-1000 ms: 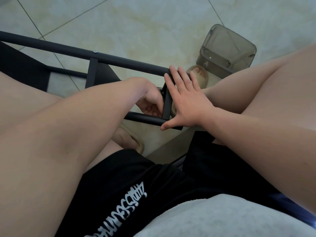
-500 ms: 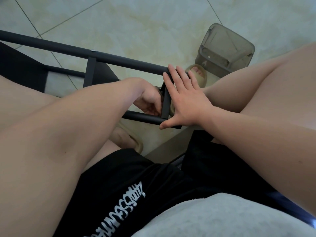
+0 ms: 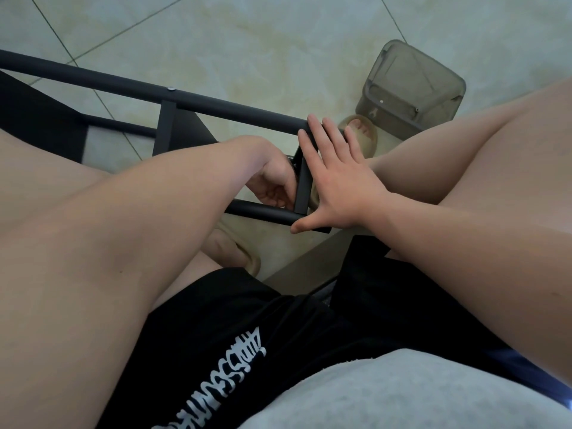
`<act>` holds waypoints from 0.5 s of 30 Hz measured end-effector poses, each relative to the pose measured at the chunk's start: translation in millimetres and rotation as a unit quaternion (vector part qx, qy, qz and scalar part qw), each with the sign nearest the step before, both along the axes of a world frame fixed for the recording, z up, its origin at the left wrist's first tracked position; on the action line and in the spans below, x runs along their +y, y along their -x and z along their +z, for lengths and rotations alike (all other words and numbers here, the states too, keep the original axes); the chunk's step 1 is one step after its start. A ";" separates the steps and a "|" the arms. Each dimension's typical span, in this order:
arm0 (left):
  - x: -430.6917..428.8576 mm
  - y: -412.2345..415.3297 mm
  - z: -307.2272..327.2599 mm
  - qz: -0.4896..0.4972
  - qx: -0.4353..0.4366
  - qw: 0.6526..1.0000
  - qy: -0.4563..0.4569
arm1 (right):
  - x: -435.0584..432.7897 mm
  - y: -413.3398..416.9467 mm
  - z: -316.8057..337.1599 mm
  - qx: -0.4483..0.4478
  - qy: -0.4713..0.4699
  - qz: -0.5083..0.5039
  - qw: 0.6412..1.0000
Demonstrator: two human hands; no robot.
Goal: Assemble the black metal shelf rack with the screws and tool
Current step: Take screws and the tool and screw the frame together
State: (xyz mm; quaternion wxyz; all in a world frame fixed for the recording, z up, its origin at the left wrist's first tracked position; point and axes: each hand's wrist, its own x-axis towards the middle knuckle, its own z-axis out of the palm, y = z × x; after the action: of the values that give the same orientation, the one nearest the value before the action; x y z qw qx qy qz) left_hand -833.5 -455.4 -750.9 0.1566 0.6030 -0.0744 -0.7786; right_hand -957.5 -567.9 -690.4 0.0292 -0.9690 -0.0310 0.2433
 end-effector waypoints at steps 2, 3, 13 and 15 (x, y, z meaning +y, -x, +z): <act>-0.9 0.9 1.3 -0.002 -0.002 1.000 0.005 | 0.6 0.7 0.1 -0.001 0.002 0.000 1.000; -1.4 1.3 1.8 -0.002 -0.003 1.000 0.009 | 0.6 0.8 0.1 -0.001 0.002 0.000 1.000; 0.5 3.8 2.7 0.015 0.009 0.999 0.035 | 1.1 1.3 1.0 -0.001 0.004 -0.001 1.000; 1.2 3.6 1.9 0.019 0.008 0.999 0.038 | 1.1 0.8 1.4 0.001 0.003 0.000 1.000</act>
State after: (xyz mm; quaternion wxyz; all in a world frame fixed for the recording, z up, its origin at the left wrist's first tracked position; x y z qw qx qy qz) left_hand -837.2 -454.3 -749.0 0.1943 0.5918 -0.0911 -0.7770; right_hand -958.3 -566.8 -689.0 0.0262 -0.9688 -0.0306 0.2446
